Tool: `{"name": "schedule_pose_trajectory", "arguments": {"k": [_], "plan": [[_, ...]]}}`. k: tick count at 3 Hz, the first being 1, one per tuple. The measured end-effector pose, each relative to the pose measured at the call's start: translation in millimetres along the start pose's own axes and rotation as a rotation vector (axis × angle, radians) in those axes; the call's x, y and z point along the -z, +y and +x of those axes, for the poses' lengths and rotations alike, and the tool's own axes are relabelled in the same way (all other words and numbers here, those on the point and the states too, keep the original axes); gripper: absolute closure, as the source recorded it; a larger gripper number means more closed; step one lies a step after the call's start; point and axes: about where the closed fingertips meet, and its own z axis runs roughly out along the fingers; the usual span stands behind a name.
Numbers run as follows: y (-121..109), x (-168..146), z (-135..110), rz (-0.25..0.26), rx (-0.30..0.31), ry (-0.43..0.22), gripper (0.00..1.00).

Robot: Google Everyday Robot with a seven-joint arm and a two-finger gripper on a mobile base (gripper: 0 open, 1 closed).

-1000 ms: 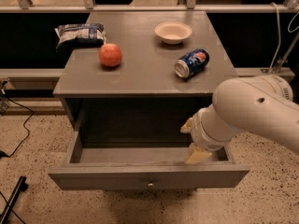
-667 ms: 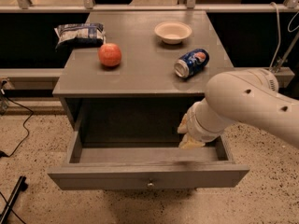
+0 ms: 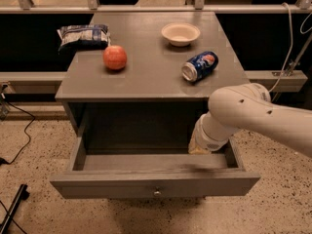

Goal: Open top drawer

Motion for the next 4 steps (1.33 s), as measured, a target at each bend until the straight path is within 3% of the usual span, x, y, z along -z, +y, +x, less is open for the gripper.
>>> {"name": "schedule_pose_trajectory", "arguments": {"k": [1, 2, 3, 4], "plan": [[13.0, -23.9, 18.2, -0.067, -0.052, 0.011, 0.78], [38.7, -31.4, 23.3, -0.172, -0.064, 0.014, 0.76], [69.5, -23.5, 19.3, -0.288, -0.056, 0.015, 0.75], [95.7, -9.6, 17.4, -0.371, -0.071, 0.012, 0.76]]}}
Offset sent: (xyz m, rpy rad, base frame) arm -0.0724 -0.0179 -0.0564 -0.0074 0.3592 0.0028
